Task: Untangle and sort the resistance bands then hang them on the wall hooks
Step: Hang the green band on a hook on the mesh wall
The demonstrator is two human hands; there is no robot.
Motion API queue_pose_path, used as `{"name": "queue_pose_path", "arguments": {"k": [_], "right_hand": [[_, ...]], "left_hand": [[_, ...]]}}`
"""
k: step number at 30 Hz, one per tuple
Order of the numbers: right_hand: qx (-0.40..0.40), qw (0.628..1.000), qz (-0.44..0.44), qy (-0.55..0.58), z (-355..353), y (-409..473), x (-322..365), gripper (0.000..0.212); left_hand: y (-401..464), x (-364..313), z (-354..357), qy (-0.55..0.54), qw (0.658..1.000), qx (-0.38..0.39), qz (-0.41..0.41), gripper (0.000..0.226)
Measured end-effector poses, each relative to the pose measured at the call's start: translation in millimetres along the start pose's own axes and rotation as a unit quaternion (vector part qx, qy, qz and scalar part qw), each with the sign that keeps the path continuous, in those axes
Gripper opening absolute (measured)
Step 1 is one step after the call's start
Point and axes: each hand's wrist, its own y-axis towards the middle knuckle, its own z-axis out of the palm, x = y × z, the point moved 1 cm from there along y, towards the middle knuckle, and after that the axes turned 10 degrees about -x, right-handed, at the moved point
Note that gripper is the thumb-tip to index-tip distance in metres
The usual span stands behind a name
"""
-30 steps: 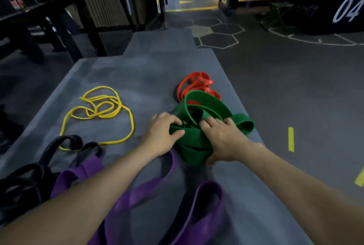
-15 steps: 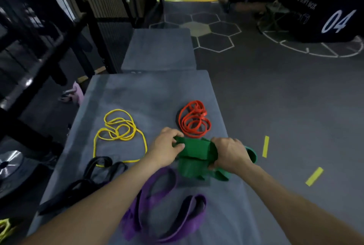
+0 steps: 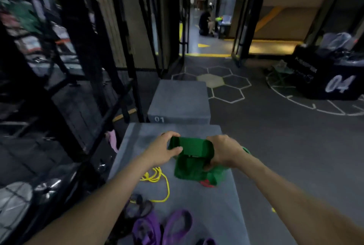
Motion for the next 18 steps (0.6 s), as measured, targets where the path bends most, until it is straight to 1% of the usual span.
{"name": "queue_pose_path", "arguments": {"k": [3,8,11,14,16,18], "right_hand": [[-0.002,0.997,-0.073,0.023,-16,8,45,0.041],[0.041,0.972,-0.228,0.048,-15,13,119,0.039],[0.070,0.940,-0.326,0.076,-12,4,169,0.034],[0.109,0.905,-0.401,0.089,-9,-21,218,0.040],[0.168,0.878,-0.431,0.126,-4,-36,248,0.042],[0.218,0.845,-0.464,0.151,0,-54,275,0.043]], "left_hand": [[-19,4,-58,0.002,0.999,-0.013,-0.031,0.036],[-88,20,-133,-0.004,0.992,-0.065,-0.107,0.026],[-152,12,-167,-0.022,0.978,-0.125,-0.167,0.026],[-217,3,-192,-0.025,0.961,-0.144,-0.236,0.045],[-257,-3,-206,-0.028,0.941,-0.206,-0.268,0.050],[-295,-12,-216,-0.041,0.914,-0.282,-0.288,0.046]]}}
